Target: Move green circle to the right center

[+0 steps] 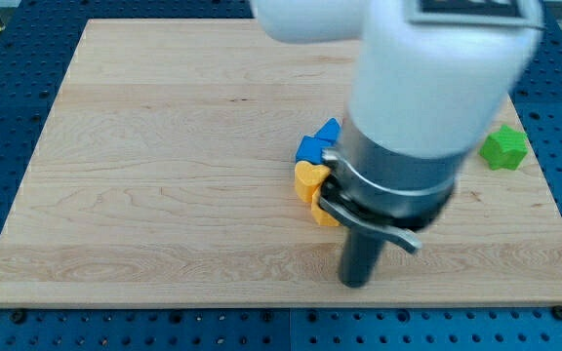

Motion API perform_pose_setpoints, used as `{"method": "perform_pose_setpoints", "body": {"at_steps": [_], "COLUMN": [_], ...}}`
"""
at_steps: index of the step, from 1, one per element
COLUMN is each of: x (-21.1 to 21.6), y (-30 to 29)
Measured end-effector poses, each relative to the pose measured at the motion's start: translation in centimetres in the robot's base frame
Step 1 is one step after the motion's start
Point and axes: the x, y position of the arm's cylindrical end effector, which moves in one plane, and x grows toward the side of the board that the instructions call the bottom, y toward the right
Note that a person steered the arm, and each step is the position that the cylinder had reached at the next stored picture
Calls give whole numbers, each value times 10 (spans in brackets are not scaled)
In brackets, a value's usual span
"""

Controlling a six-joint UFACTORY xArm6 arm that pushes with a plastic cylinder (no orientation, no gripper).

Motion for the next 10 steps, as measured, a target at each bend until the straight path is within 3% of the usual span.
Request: {"method": "perform_pose_setpoints", "body": {"at_steps": [3,6,10], "x": [-51,-69,-92], "y": [35,11,25]}}
